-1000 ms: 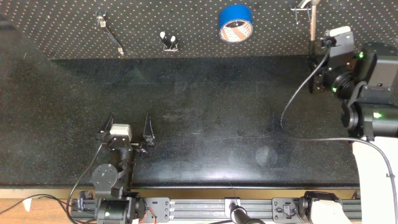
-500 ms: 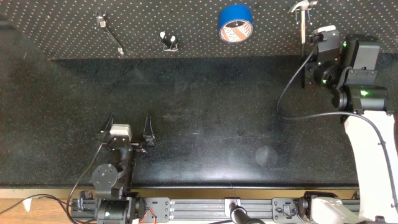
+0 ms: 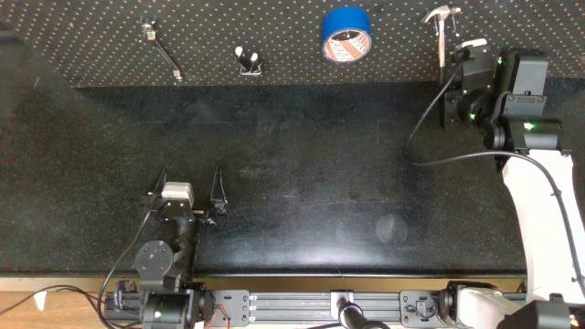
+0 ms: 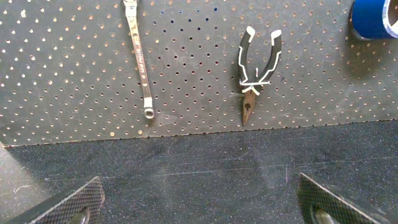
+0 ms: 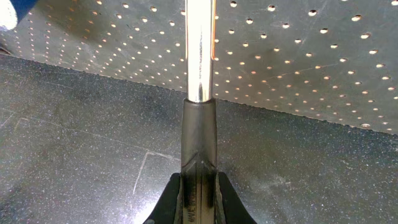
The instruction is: Place Tools Onto Pegboard
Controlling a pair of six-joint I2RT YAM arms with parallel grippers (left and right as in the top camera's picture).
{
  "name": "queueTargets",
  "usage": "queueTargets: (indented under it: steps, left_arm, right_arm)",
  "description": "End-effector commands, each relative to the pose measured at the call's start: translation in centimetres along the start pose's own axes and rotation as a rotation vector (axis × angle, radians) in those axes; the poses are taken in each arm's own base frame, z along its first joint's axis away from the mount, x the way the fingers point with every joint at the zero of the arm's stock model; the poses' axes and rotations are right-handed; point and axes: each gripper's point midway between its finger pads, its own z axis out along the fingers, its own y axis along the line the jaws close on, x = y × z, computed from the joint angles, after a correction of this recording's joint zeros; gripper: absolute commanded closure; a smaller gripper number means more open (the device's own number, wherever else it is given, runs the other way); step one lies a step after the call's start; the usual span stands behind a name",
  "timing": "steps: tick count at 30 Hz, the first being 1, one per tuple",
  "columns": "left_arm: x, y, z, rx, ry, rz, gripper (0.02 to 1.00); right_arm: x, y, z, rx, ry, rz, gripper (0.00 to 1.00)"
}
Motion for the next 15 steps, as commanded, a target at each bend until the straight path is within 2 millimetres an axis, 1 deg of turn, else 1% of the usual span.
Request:
queueTargets:
  steps: [1, 2, 4, 5, 7, 8, 11, 15]
  left_arm:
    - [0.1, 0.0, 0.0, 0.001, 0.0, 0.005, 0.023]
    - [0.1, 0.0, 0.0, 0.001, 0.0, 0.006, 0.023]
    - [0.1, -0.1, 0.0, 0.001, 0.0, 0.005, 0.023]
    - [0.1, -0.1, 0.0, 0.001, 0.0, 0.006, 0.023]
    - [0.1, -0.1, 0.0, 0.001, 0.0, 0.006, 0.023]
    - [0.1, -0.1, 0.0, 0.001, 0.0, 0.005, 0.023]
    - [0.1, -0.1, 0.0, 0.001, 0.0, 0.006, 0.023]
    - [0.1, -0.1, 0.0, 0.001, 0.0, 0.006, 0.023]
  right_arm:
    - [0.3, 0.0, 0.7, 0.001, 0.018, 0.019, 0.599]
    - [0.3, 0.0, 0.7, 0.001, 0.019, 0.02, 0.474]
    - [0.3, 0.0, 0.7, 0.001, 0.019, 0.019, 0.378]
    - [0.3, 0.0, 0.7, 0.001, 0.019, 0.019, 0.362]
    - [0.3, 0.0, 0.7, 0.001, 0.019, 0.019, 0.194]
    - [0.3, -0.1, 0.6, 0.002, 0.018, 0.019, 0.018]
    - [0.1, 0.0, 0.3, 0.009, 0.007, 0.015, 0.001]
    - [0.6, -1.3, -0.1, 0.101, -0.033, -0.001, 0.001]
